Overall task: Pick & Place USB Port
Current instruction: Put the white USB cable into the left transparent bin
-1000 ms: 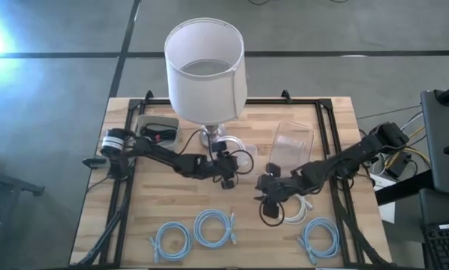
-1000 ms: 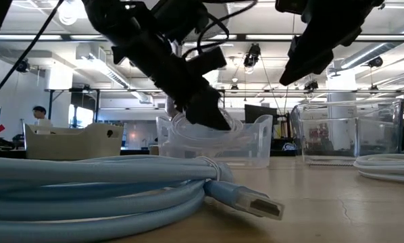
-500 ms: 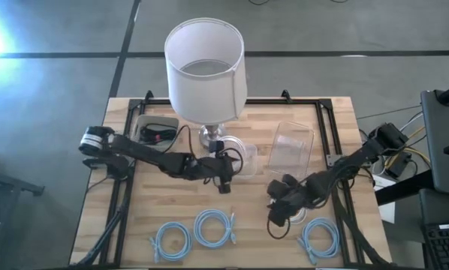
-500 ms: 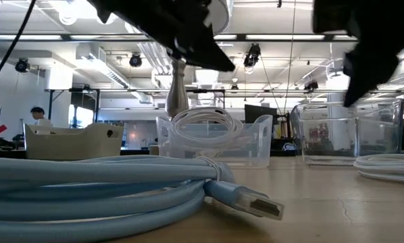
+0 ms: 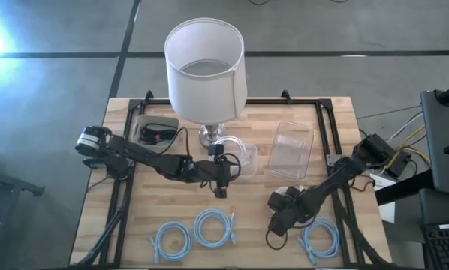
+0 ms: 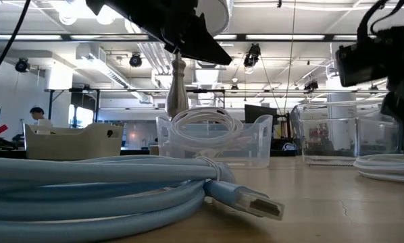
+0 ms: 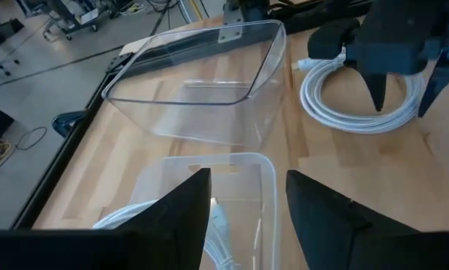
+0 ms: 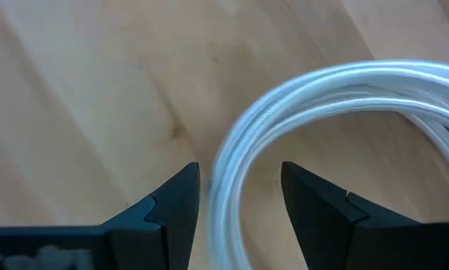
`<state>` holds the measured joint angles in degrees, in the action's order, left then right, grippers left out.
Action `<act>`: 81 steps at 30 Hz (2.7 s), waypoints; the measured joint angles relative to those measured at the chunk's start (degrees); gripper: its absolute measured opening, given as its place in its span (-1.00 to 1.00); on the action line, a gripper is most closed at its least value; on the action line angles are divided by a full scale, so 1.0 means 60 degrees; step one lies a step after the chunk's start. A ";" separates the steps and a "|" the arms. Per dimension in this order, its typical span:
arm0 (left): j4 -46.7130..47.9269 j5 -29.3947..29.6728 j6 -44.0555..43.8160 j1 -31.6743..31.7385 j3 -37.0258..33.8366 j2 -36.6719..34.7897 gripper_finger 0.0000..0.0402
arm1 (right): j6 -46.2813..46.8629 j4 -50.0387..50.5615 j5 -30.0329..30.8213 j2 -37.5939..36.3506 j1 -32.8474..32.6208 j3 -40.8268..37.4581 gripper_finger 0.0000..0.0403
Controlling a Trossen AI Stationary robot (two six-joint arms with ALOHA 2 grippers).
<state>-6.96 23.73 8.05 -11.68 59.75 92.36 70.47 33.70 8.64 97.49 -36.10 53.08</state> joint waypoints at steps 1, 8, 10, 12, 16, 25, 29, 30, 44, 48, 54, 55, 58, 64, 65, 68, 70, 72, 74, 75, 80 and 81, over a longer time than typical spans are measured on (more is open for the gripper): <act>0.0000 0.0025 0.0034 0.0000 0.0001 0.0000 -0.12 | 0.0008 0.0009 0.0008 0.0120 0.0000 0.0000 -0.08; -0.0002 0.0034 0.0255 0.0007 0.0036 -0.0090 -0.12 | 0.0407 0.0061 0.0098 0.0369 -0.0004 0.0104 -0.08; -0.0013 0.0032 0.0248 0.0007 0.0036 -0.0103 -0.13 | 0.0364 0.0072 0.0098 0.0373 -0.0004 0.0132 -0.08; 0.0007 0.0032 0.0248 -0.0025 0.0036 -0.0109 -0.13 | 0.0358 0.0072 0.0087 0.0380 -0.0004 0.0138 -0.09; 0.0371 0.0028 0.0240 -0.0115 0.0036 -0.0273 -0.13 | 0.0271 0.0102 0.0080 0.0391 -0.0004 0.0137 -0.21; 0.2928 0.0021 -0.0765 -0.0350 0.0011 -0.2173 -0.18 | 0.0217 -0.0132 -0.0477 0.0372 0.0012 0.0153 -0.89; 0.3898 0.0025 -0.1126 -0.0412 0.0000 -0.3207 -0.18 | 0.0169 -0.1165 -0.0956 0.0307 -0.0004 0.0132 -0.91; 0.4143 0.0021 -0.1181 -0.0412 -0.0004 -0.3455 -0.18 | -0.0027 -0.1537 -0.0954 0.0291 -0.0011 0.0121 -0.92; 0.4930 0.0021 -0.2122 -0.0419 -0.0018 -0.4572 -0.19 | -0.4424 -0.1648 0.0333 0.0034 -0.0026 0.2645 -0.93; 0.4983 0.0021 -0.2120 -0.0419 -0.0018 -0.4564 -0.19 | -0.6367 -0.1313 0.2286 0.0034 -0.0008 0.3356 -0.93; 0.4980 0.0021 -0.2124 -0.0419 -0.0018 -0.4564 -0.19 | -0.8159 -0.1366 0.5359 0.0019 0.0562 0.3676 -0.93; 0.4980 0.0021 -0.2127 -0.0419 -0.0018 -0.4564 -0.19 | -0.8251 -0.1392 0.5339 0.0019 0.0765 0.3690 -0.93; 0.4975 0.0021 -0.2131 -0.0419 -0.0018 -0.4561 -0.19 | -0.8284 -0.1608 0.4823 0.0097 0.1531 0.3690 -0.93; 0.4931 0.0018 -0.2132 -0.0419 -0.0018 -0.4561 -0.19 | -0.7664 -0.1678 0.4800 0.0340 0.2763 0.3650 -0.93; 0.4925 0.0020 -0.2119 -0.0419 -0.0018 -0.4561 -0.19 | -0.7412 -0.1698 0.4805 0.0334 0.2889 0.3650 -0.93; 0.4934 0.0019 -0.2127 -0.0419 -0.0018 -0.4561 -0.19 | -0.7017 -0.1721 0.4766 0.0324 0.3136 0.3641 -0.93; 0.4934 0.0019 -0.2129 -0.0419 -0.0018 -0.4561 -0.19 | -0.7008 -0.1714 0.4719 0.0332 0.3216 0.3621 -0.93; 0.4933 0.0021 -0.2130 -0.0419 -0.0018 -0.4561 -0.19 | -0.6990 -0.1766 0.4626 0.0332 0.3224 0.3617 -0.93; 0.4931 0.0018 -0.2127 -0.0412 -0.0018 -0.4561 -0.19 | -0.6986 -0.1909 0.4524 0.0332 0.3218 0.3615 -0.93; 0.4921 0.0020 -0.2127 -0.0412 -0.0018 -0.4561 -0.19 | -0.6986 -0.2009 0.4502 0.0332 0.3207 0.3605 -0.93; 0.4907 0.0017 -0.2148 -0.0415 -0.0018 -0.4557 -0.19 | -0.6997 -0.2442 0.4346 0.0484 0.3333 0.3510 -0.85; 0.4907 0.0017 -0.2167 -0.0415 -0.0018 -0.4557 -0.19 | -0.7016 -0.2472 0.4210 0.0611 0.3387 0.3502 -0.84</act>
<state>22.48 23.83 -4.95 -14.17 59.64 65.01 28.38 18.87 33.91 101.15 -15.77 74.09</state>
